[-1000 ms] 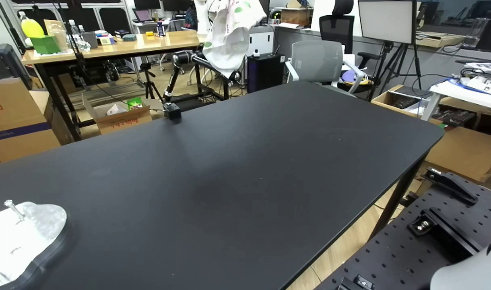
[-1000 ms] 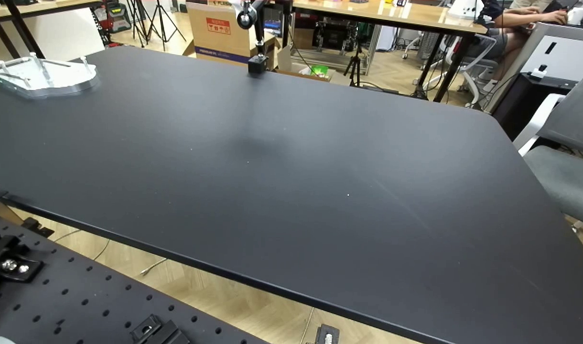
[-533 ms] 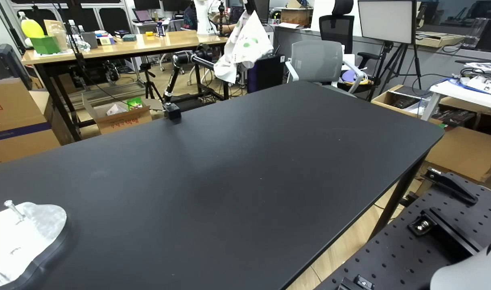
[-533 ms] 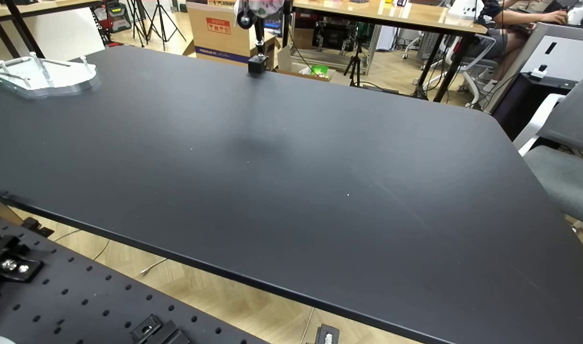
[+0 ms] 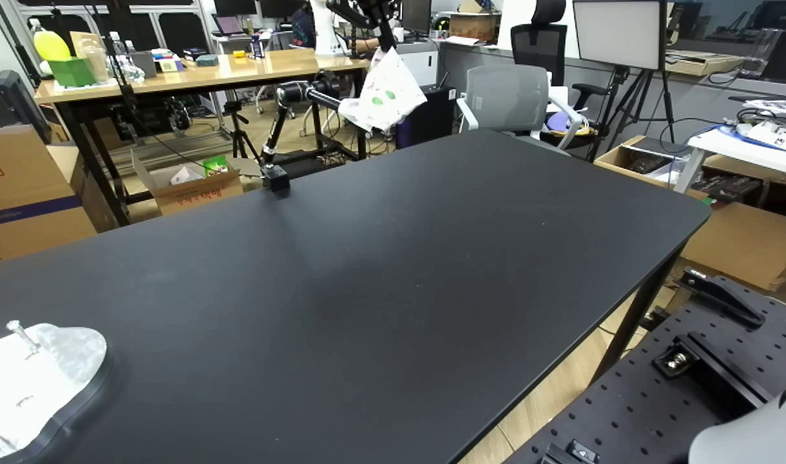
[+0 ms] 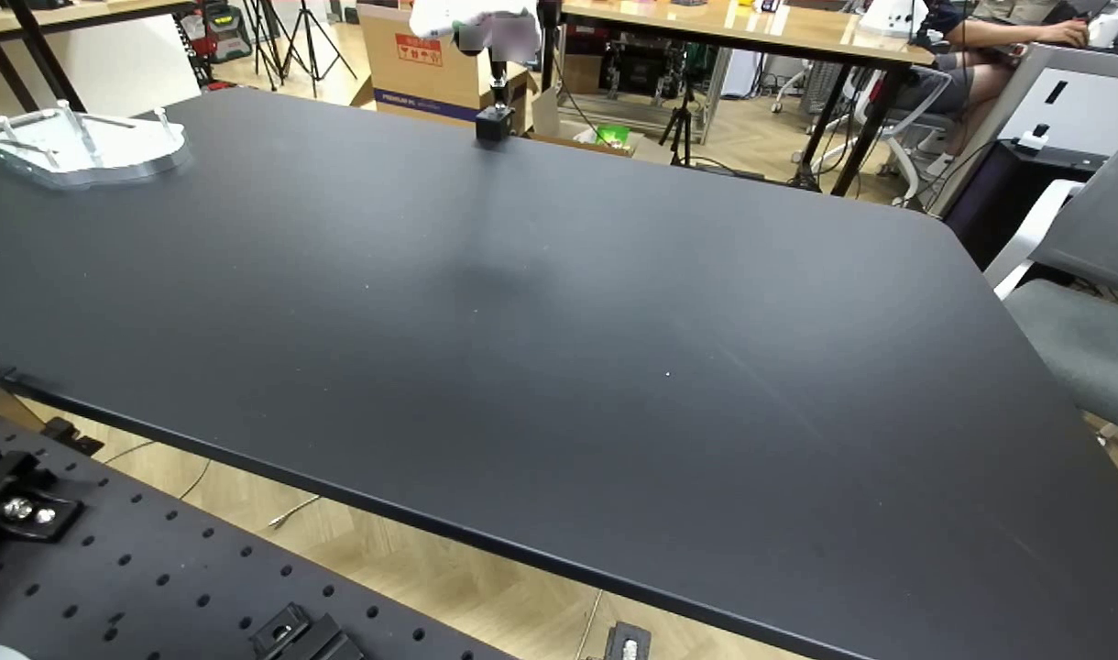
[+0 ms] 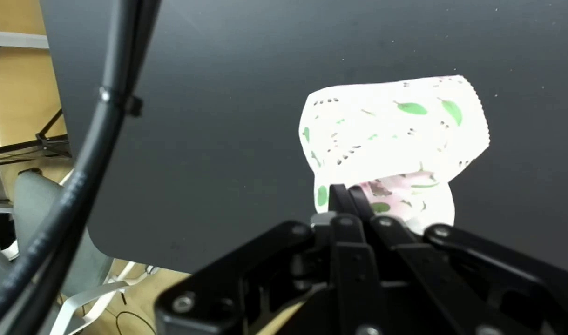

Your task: Put the towel on the rack.

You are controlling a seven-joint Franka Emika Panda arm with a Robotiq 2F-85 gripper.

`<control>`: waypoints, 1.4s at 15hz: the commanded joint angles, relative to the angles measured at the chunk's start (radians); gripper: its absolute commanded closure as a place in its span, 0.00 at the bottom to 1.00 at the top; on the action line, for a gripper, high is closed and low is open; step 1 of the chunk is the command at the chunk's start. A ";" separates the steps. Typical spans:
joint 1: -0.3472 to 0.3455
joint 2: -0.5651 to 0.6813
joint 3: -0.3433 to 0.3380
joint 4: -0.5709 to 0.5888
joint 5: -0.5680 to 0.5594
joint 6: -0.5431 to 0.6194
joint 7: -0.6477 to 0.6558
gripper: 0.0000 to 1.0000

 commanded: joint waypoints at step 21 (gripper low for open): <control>0.049 0.118 -0.012 0.080 0.052 0.048 -0.018 1.00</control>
